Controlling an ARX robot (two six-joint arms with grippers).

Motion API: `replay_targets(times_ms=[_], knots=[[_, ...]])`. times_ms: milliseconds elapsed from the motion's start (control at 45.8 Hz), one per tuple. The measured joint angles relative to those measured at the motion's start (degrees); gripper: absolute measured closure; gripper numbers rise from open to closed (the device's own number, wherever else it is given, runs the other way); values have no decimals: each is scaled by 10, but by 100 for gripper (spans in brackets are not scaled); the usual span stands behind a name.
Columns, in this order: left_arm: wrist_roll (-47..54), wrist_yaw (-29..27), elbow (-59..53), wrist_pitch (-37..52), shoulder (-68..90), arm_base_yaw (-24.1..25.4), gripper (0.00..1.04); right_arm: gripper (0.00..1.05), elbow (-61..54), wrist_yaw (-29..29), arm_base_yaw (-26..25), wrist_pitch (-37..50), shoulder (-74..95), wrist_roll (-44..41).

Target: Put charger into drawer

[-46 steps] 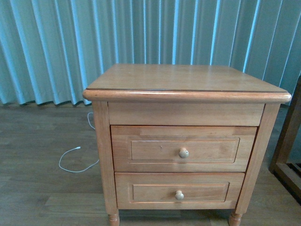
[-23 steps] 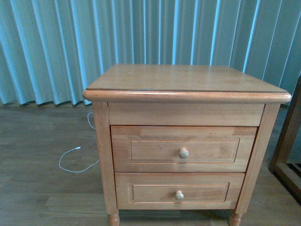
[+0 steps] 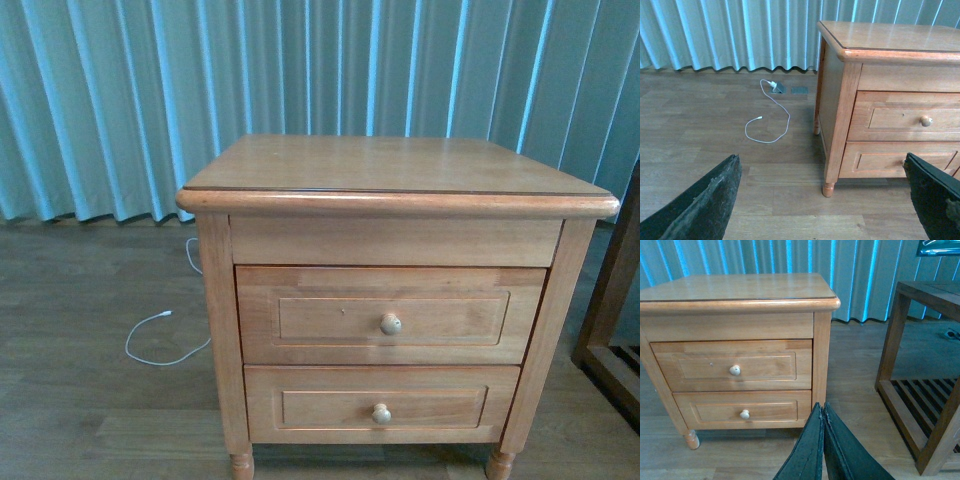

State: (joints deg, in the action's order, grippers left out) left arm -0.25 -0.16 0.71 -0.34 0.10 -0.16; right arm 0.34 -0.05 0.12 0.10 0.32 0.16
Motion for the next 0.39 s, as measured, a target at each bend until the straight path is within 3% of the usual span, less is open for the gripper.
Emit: replay_targets(times_ms=[306, 328, 393], knots=[[0, 0, 0, 0, 0, 0, 6, 103, 0, 0, 0, 0, -1, 0], [0, 0, 0, 0, 0, 0, 6, 37, 0, 0, 0, 0, -1, -1], [0, 0, 0, 0, 0, 0, 6, 27, 0, 0, 0, 0, -1, -1]])
